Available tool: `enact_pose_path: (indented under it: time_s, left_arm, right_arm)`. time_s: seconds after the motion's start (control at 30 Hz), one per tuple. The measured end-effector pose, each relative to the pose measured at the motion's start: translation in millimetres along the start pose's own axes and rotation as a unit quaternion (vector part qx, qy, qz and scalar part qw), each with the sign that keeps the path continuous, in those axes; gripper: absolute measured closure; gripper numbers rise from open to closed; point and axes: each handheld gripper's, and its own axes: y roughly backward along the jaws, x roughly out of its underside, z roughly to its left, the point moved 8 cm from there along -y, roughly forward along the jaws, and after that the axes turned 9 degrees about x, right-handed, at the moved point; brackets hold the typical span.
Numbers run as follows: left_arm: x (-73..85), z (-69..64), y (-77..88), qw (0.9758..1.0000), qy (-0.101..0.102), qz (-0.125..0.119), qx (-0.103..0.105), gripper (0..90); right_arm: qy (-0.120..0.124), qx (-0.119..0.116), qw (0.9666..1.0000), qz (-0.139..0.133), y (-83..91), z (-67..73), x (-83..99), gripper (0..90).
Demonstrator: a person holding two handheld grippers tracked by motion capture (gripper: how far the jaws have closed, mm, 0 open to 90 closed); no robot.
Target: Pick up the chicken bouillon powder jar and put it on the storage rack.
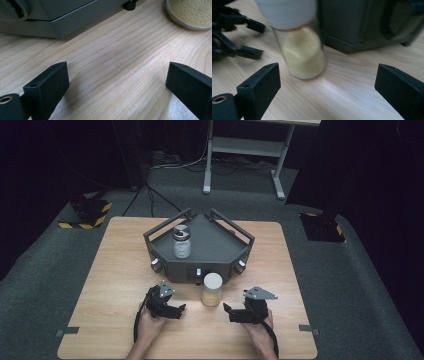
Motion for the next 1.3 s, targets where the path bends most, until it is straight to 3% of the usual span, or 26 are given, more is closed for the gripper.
enact_pose_path:
  time_s: [0.13, 0.5, 1.0, 1.3]
  left_arm:
    - [0.0, 0.0, 0.0, 1.0, 0.0, 0.0, 0.0, 4.9]
    - [0.0, 0.0, 0.0, 1.0, 0.0, 0.0, 0.0, 4.9]
    - [0.3, -0.3, -0.3, 1.0, 0.002, -0.002, 0.0, 4.9]
    - [0.1, -0.1, -0.1, 1.0, 0.0, -0.001, 0.0, 4.9]
  right_arm:
    - [0.004, -0.022, 0.9997, -0.007, -5.2, 10.6, -9.4, 7.0]
    - [0.025, -0.027, 0.9993, 0.002, -23.9, 30.2, -30.7, 9.1]
    - [0.032, -0.02, 0.9992, 0.016, -49.9, 40.5, -49.2, 16.5]
    - [0.032, -0.015, 0.9992, 0.017, -55.0, 41.1, -50.7, 24.6]
